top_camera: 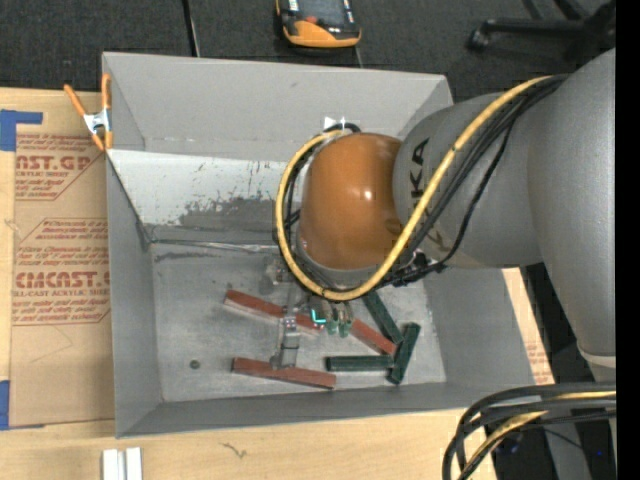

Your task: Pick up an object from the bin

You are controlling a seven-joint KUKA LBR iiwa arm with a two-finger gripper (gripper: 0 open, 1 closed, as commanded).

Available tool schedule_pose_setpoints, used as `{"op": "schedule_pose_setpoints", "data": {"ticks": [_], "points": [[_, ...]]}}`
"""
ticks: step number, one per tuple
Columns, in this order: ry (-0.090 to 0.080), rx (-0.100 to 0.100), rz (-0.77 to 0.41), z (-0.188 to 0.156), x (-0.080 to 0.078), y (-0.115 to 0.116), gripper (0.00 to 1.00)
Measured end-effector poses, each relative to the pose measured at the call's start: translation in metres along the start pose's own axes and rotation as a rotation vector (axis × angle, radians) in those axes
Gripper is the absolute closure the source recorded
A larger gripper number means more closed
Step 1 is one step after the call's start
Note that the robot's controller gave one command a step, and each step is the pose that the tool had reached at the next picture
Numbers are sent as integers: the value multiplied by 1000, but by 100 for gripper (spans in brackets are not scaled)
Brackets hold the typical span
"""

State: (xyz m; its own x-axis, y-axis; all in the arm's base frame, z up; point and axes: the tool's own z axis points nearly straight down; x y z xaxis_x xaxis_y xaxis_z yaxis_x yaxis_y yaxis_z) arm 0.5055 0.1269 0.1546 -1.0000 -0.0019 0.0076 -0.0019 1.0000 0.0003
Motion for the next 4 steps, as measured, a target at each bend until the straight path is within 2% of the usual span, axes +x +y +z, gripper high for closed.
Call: {"op": "schedule_pose_setpoints", "data": {"ticks": [1,2,3,4], "points": [[-8,-1,1,-4,-2,-1,0],[-13,-3,128,66,-46,-29,0],[-8,-2,252,84,-58,-21,0],[-7,-2,405,85,-47,-11,0]]}}
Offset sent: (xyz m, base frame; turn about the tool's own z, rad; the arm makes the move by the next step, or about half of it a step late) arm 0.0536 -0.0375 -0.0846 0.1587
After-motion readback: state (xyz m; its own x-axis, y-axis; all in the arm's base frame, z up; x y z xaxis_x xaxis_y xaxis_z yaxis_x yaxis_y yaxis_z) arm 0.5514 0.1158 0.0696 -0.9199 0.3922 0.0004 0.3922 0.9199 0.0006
